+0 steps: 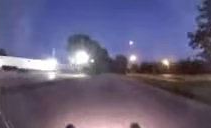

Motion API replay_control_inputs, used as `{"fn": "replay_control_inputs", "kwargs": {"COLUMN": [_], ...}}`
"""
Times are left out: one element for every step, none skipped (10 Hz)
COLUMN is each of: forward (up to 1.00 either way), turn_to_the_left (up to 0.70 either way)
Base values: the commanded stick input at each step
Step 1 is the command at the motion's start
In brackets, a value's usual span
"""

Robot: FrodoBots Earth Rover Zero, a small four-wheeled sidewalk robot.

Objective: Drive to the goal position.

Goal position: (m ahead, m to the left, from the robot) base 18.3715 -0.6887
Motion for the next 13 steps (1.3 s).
{"fn": "replay_control_inputs", "kwargs": {"forward": [1.00,1.00,1.00,1.00,1.00,1.00,1.00,1.00,1.00,1.00,1.00,1.00,1.00], "turn_to_the_left": [0.00,0.00,0.00,0.00,0.00,0.00,-0.04,-0.40,-0.40,-0.40,-0.40,-0.40,-0.40]}}
